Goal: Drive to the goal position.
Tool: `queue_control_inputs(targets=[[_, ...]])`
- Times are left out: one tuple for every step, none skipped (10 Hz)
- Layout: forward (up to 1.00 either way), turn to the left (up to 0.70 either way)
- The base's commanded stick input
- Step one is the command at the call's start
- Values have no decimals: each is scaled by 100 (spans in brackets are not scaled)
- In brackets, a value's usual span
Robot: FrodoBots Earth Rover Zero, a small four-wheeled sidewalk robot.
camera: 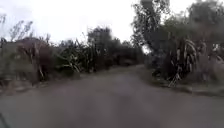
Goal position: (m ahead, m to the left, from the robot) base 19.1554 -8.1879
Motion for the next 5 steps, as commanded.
queue_control_inputs(targets=[[100,0],[100,0],[100,0],[100,0],[100,0]])
